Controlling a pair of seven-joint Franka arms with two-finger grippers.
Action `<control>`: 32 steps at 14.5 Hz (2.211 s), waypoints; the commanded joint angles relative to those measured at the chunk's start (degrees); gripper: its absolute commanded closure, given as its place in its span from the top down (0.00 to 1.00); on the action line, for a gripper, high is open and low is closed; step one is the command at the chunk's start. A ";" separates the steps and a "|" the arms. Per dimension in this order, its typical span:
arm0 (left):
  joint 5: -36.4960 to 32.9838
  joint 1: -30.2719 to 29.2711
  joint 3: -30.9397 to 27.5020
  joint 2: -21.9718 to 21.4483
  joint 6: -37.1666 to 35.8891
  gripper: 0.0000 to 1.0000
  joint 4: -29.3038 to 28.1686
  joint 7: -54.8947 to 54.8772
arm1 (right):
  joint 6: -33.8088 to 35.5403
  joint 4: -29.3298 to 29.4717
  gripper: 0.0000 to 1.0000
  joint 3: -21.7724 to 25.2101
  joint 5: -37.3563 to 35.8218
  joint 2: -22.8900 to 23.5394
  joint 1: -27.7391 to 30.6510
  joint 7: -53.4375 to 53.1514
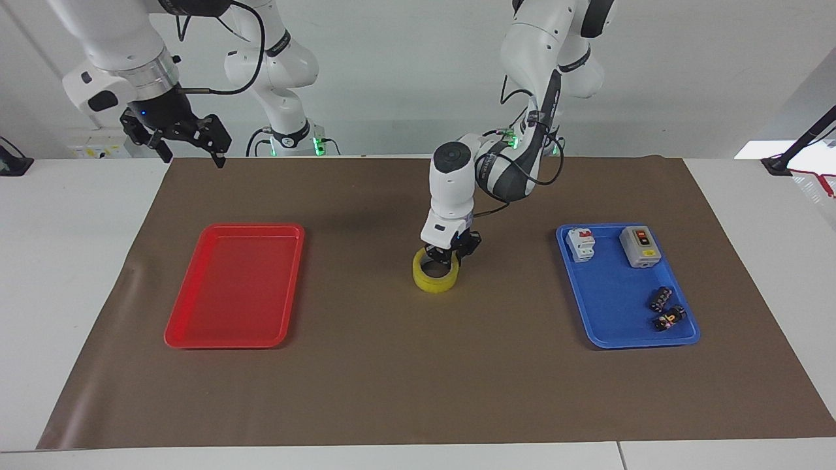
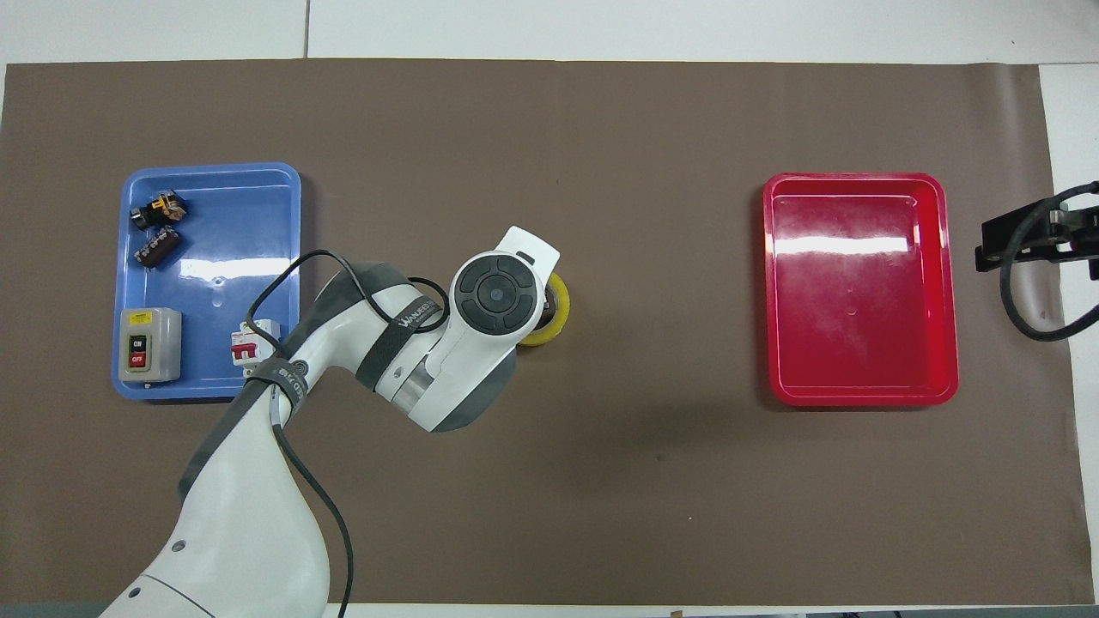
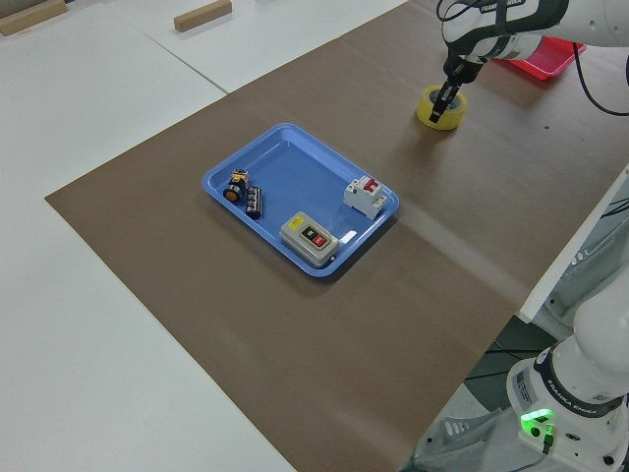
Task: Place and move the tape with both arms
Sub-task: 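Set the yellow tape on the table midway between the trays, then retract the left gripper while the right gripper reaches the tape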
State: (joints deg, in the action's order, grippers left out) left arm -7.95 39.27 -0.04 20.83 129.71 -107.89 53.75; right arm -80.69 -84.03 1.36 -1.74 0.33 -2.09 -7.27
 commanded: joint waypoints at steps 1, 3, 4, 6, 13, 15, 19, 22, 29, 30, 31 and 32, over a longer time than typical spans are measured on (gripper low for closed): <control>-1.98 0.20 -0.66 0.09 0.64 0.70 0.05 0.74 | 0.36 -1.14 1.00 0.14 1.13 -1.03 0.16 0.68; -1.98 -0.15 -0.75 -0.43 0.55 1.00 0.05 0.48 | 0.36 -1.40 1.00 0.14 1.13 -1.12 0.16 0.68; -1.98 -0.50 -0.84 -1.13 0.29 1.00 0.05 0.39 | 0.36 -1.40 1.00 0.14 1.13 -1.12 0.16 0.68; -1.98 -2.51 -1.02 -4.02 -0.33 1.00 0.05 0.04 | 0.18 -1.40 1.00 0.22 1.13 -1.12 0.25 0.68; -1.45 -15.69 -0.75 -14.22 -10.42 1.00 -0.65 -21.28 | -5.69 -4.30 1.00 -0.39 1.13 -1.38 -5.36 -0.55; -1.45 -19.99 -0.84 -17.21 -13.50 1.00 -0.48 -28.40 | -9.47 -6.49 1.00 -0.39 1.13 -0.77 -7.74 -0.91; 4.06 -28.96 -1.37 -21.52 -20.26 1.00 2.50 -41.76 | -15.44 -6.06 1.00 -0.39 0.87 5.81 -16.95 -8.96; 6.89 -32.84 -1.46 -21.09 -28.00 1.00 9.87 -46.89 | -22.21 -6.24 1.00 -0.39 0.95 10.73 -22.24 -15.13; 10.68 -36.98 -1.54 -21.00 -34.17 1.00 15.87 -49.88 | -36.36 -7.65 1.00 -0.39 0.95 20.22 -29.36 -23.40; 10.68 -36.98 -1.54 -21.18 -34.34 1.00 15.35 -50.49 | -38.30 -7.64 1.00 -0.39 0.95 22.07 -30.50 -24.28; 10.68 -37.07 -1.54 -21.70 -34.61 1.00 14.56 -51.54 | -40.49 -7.82 1.00 -0.39 0.69 24.09 -31.56 -24.72; 10.68 -37.33 -1.54 -22.31 -34.52 1.00 13.59 -52.34 | -42.69 -8.17 1.00 -0.39 0.60 25.59 -31.74 -24.81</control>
State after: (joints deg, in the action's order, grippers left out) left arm 1.18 2.96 -1.84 -0.75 96.27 -93.24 4.07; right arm -119.58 -92.03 0.64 -1.15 22.73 -32.78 -30.86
